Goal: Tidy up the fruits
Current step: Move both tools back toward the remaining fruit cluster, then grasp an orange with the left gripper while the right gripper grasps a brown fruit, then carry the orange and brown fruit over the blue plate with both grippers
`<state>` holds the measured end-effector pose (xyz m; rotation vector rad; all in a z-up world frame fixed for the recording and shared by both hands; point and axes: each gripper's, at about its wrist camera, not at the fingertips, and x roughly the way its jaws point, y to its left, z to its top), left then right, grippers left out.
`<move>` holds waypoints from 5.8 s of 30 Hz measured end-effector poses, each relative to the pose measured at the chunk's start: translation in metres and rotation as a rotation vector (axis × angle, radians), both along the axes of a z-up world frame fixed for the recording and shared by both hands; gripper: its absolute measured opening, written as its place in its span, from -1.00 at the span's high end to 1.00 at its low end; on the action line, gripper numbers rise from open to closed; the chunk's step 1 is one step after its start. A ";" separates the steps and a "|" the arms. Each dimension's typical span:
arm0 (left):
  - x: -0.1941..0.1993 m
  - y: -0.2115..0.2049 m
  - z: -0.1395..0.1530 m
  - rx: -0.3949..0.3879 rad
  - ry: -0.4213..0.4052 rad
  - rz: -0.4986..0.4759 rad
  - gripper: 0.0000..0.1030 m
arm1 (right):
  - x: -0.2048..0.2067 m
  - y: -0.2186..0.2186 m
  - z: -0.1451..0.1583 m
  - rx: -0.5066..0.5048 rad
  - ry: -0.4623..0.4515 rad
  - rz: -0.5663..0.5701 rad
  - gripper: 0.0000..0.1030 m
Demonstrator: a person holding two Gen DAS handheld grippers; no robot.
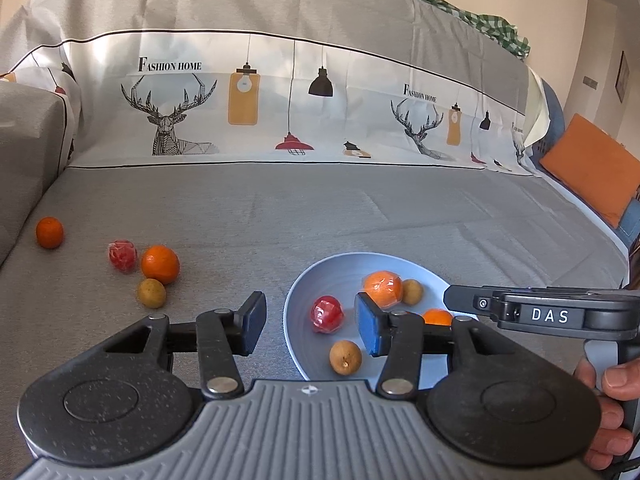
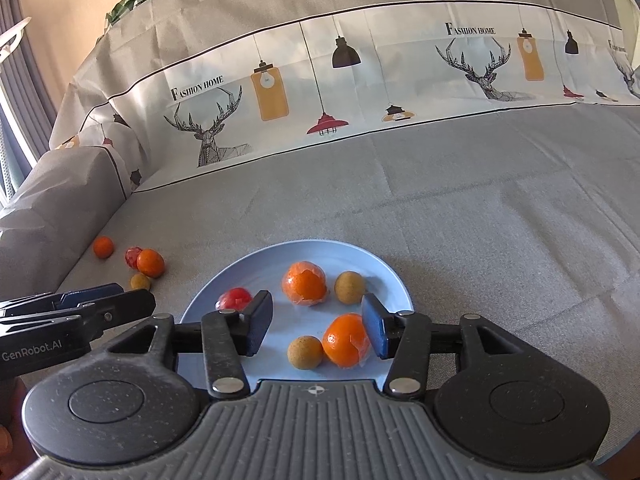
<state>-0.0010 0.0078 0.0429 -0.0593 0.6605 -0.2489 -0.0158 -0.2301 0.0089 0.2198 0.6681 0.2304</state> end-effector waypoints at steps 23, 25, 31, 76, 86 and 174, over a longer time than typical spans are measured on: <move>0.024 0.055 0.034 -0.054 -0.047 0.104 0.72 | -0.002 0.040 0.021 0.022 -0.102 0.083 0.60; 0.038 0.078 0.032 -0.050 -0.050 0.165 0.72 | 0.000 0.049 0.024 0.027 -0.106 0.106 0.60; 0.050 0.163 0.005 -0.351 0.052 0.446 0.72 | 0.007 0.077 0.026 0.037 -0.103 0.183 0.60; 0.127 0.162 -0.040 0.154 0.061 0.641 0.06 | 0.109 0.208 -0.034 0.020 0.149 0.256 0.49; 0.159 0.157 -0.057 0.253 0.048 0.689 -0.19 | 0.110 0.206 -0.039 0.028 0.190 0.242 0.49; -0.015 -0.028 -0.008 0.141 -0.021 0.026 0.26 | -0.006 -0.006 0.016 0.003 -0.071 -0.015 0.49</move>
